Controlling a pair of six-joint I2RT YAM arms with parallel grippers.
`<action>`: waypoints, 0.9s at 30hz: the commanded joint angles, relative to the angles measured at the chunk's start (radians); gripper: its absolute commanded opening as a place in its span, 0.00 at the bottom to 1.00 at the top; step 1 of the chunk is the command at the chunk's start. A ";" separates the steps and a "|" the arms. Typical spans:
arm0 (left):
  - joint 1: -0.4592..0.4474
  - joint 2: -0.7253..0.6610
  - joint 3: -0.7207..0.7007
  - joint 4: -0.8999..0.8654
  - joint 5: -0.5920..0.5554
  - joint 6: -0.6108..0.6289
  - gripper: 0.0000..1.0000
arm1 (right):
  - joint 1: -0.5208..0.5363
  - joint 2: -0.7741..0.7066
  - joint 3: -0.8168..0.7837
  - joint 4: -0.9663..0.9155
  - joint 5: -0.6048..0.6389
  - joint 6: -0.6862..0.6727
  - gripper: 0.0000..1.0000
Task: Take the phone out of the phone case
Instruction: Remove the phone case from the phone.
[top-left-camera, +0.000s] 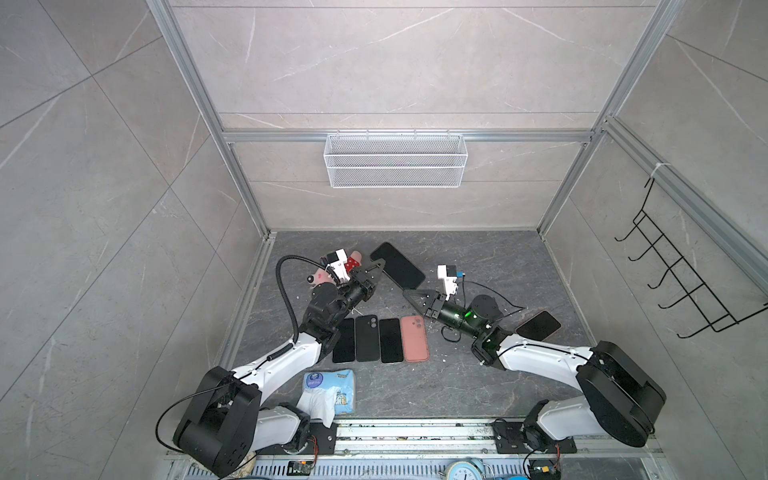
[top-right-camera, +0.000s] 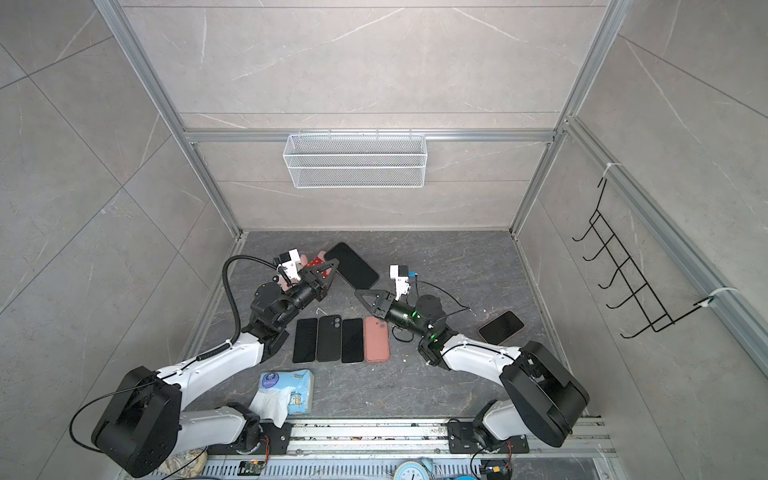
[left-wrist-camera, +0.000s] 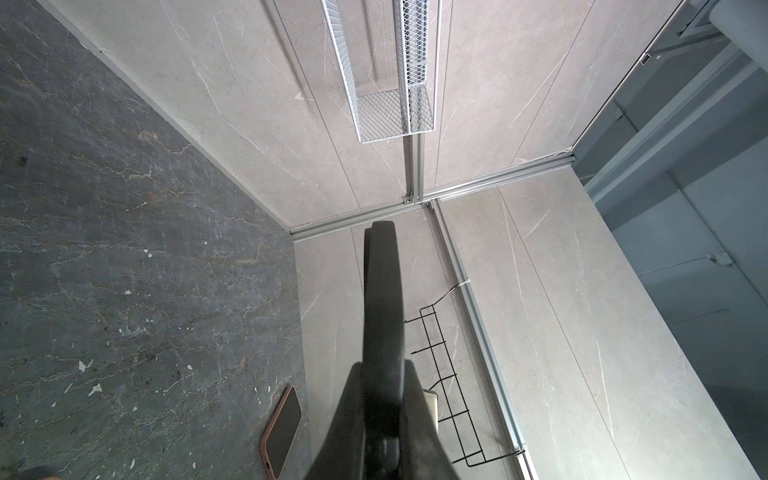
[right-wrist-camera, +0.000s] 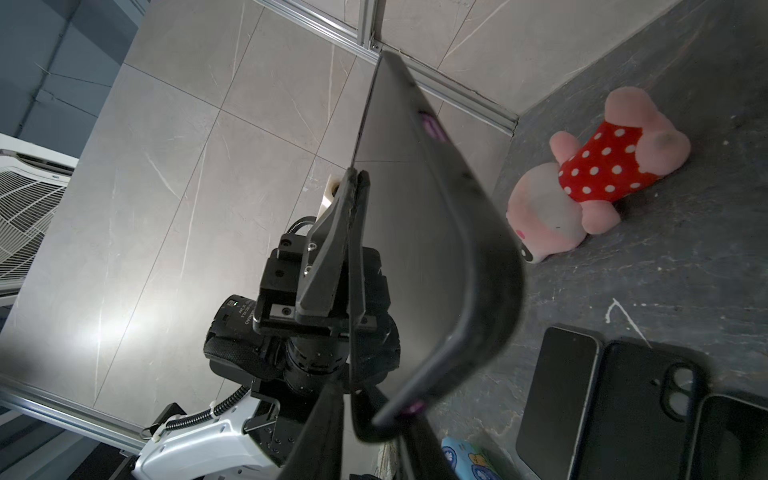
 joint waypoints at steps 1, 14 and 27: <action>-0.004 -0.003 0.019 0.122 -0.015 -0.014 0.00 | 0.003 0.014 0.024 0.051 -0.005 0.010 0.22; -0.015 -0.019 0.053 0.030 -0.006 -0.039 0.00 | 0.003 -0.012 0.048 -0.117 -0.017 -0.122 0.00; -0.048 0.011 0.161 -0.133 0.115 -0.141 0.00 | 0.005 -0.174 0.187 -0.713 0.249 -0.678 0.00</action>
